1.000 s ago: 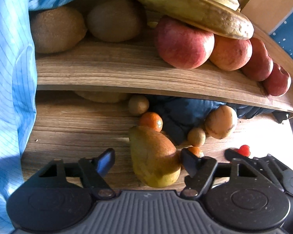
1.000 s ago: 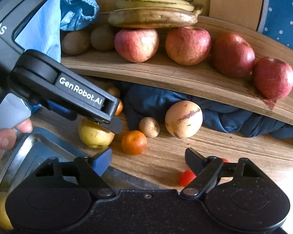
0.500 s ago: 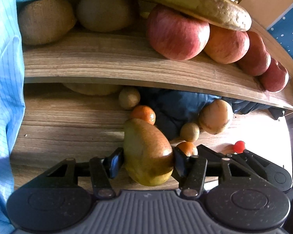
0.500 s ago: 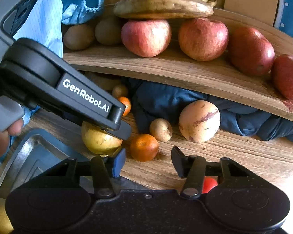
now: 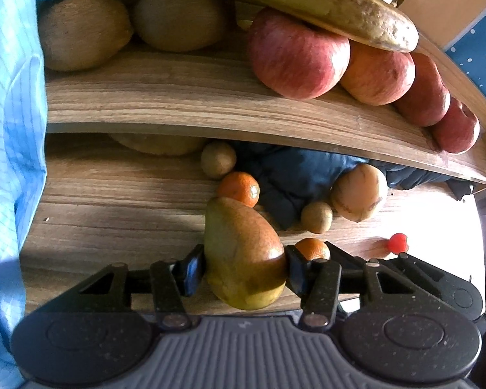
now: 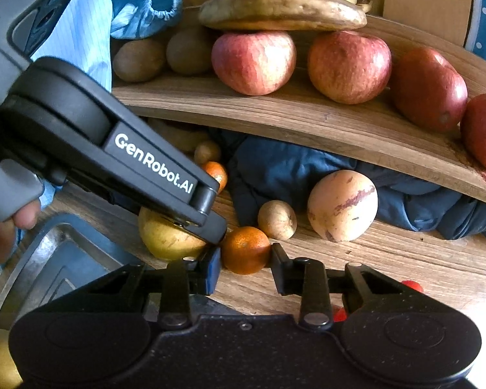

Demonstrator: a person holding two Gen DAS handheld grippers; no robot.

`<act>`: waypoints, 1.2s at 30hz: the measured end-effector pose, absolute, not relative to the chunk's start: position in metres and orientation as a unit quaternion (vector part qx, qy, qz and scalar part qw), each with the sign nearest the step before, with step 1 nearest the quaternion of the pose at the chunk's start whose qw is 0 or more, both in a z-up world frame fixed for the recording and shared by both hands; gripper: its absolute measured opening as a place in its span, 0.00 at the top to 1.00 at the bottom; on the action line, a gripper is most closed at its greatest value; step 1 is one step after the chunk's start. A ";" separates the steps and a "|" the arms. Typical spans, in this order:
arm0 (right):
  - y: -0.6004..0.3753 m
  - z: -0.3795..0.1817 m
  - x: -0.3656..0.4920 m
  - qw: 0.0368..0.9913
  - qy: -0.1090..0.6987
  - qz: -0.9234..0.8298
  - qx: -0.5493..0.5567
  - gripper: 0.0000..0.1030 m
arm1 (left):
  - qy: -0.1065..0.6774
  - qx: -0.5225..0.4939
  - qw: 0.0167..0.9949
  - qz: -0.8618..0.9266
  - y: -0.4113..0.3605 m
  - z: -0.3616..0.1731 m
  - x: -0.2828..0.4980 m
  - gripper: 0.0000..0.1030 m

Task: Organize fruits
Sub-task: 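Grasp the pear with the left tool while the right tool grasps the mandarin, then carry the pear over the tray while the right tool carries the mandarin there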

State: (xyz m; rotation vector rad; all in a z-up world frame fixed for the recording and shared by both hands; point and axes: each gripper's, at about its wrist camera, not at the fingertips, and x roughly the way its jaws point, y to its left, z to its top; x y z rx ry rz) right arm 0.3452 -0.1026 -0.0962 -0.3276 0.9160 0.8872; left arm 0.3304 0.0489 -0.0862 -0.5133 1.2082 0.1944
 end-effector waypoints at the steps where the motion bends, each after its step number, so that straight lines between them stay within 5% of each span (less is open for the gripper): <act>1: -0.104 -0.096 0.345 0.791 0.425 0.413 -0.152 0.67 | 0.561 -0.238 0.788 0.090 0.048 -0.085 0.329 0.46; 36: -0.171 -0.051 0.276 0.803 0.385 0.433 -0.139 0.67 | 0.529 -0.238 0.809 0.098 -0.007 -0.053 0.239 0.46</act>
